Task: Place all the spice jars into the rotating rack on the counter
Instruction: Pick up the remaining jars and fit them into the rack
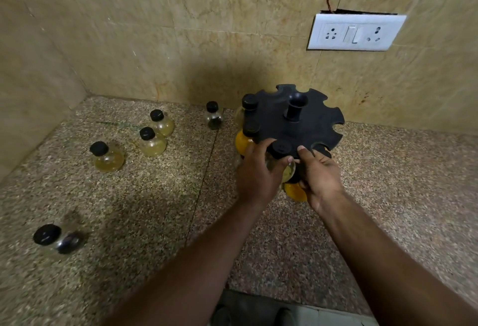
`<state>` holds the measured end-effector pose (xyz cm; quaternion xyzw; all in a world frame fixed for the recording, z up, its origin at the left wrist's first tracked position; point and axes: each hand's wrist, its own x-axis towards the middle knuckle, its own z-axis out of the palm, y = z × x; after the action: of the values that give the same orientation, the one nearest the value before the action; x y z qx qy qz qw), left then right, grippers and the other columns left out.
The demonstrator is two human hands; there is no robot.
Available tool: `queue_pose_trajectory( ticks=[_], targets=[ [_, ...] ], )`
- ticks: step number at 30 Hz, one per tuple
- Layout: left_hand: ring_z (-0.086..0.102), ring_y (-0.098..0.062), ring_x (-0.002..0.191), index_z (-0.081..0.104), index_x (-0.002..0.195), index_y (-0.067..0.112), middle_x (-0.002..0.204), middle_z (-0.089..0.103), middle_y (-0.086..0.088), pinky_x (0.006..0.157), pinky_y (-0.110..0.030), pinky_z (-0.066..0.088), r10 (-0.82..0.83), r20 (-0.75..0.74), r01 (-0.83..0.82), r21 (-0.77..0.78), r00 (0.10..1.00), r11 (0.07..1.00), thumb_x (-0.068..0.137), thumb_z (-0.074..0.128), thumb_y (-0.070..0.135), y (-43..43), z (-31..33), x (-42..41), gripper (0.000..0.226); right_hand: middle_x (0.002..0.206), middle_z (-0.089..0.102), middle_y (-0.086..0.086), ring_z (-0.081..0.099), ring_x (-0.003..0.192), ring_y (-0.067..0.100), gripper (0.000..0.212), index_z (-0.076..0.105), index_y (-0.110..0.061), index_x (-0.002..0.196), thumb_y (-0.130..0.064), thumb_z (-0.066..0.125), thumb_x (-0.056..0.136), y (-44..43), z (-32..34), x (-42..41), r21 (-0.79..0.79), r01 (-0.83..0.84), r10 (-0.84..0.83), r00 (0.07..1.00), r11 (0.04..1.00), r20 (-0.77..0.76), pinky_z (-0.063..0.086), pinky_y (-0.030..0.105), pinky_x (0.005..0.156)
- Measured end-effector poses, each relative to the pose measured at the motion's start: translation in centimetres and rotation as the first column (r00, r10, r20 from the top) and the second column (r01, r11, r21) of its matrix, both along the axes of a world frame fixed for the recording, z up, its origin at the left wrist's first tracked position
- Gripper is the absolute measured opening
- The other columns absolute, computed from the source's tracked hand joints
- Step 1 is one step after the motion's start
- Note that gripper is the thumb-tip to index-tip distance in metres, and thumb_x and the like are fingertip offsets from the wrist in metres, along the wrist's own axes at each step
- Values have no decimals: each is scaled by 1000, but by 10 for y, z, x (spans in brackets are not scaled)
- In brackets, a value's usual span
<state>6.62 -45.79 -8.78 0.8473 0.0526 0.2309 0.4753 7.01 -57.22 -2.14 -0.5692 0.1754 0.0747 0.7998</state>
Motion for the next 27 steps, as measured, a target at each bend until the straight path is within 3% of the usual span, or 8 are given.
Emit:
queue_pose_trajectory(
  ticks=[6, 9, 12, 16, 20, 23, 27],
  targets=[
    [55, -16, 113, 54, 132, 26, 127, 56, 2, 85, -35, 53, 38, -9, -38, -16, 999, 999, 90, 64, 55, 0, -2, 3, 52, 74, 70, 2, 59, 43, 1, 16, 69, -5, 103, -13, 55, 103, 9, -5, 2, -10, 16, -16, 1000, 1000, 7, 44, 15, 39],
    [55, -12, 111, 54, 132, 25, 127, 55, 2, 84, -28, 51, 60, -1, -60, -90, 998, 994, 90, 67, 51, 5, -3, 3, 51, 50, 57, -6, 47, 38, 6, 30, 62, -14, 75, -19, 54, 104, 12, -15, 3, -79, 5, -3, 1000, 997, 17, 37, 20, 39],
    [51, -5, 107, 53, 134, 21, 126, 53, 2, 79, -12, 41, 155, -16, -156, -191, 988, 969, 92, 67, 45, 15, -3, 4, 51, 51, 49, 5, 38, 41, 16, 38, 63, -16, 70, -34, 55, 103, 20, -26, 2, -202, -72, 74, 997, 977, -1, 30, 26, 43],
    [53, -9, 104, 56, 131, 18, 123, 51, 2, 76, -18, 45, 252, -107, -270, -226, 962, 936, 97, 61, 40, 40, -8, 3, 41, 66, 64, 9, 40, 43, 17, 42, 72, -15, 75, -38, 52, 104, 44, -28, 2, -276, -166, 174, 985, 947, 3, 32, 25, 44],
    [53, -14, 110, 58, 129, 17, 126, 54, -2, 86, -26, 44, 270, -203, -312, -212, 941, 926, 98, 60, 35, 63, -28, -12, 36, 71, 70, 4, 50, 49, 12, 40, 74, -13, 84, -34, 48, 106, 64, -39, 0, -365, -249, 286, 957, 897, 49, 39, 26, 50],
    [54, -15, 109, 58, 128, 15, 127, 57, -5, 88, -27, 44, 308, -287, -371, -198, 907, 907, 98, 59, 33, 85, -51, -28, 35, 72, 67, 13, 52, 57, 18, 41, 72, -13, 79, -38, 51, 104, 84, -61, -7, -504, -308, 371, 928, 807, 26, 41, 34, 57],
    [61, -19, 105, 59, 128, 19, 123, 60, -4, 90, -41, 54, 398, -367, -488, -196, 841, 850, 96, 59, 38, 117, -76, -58, 37, 76, 72, 2, 66, 68, 21, 28, 70, -24, 79, -37, 55, 99, 117, -98, -17, -648, -400, 500, 865, 648, -33, 57, 46, 73]
  ],
)
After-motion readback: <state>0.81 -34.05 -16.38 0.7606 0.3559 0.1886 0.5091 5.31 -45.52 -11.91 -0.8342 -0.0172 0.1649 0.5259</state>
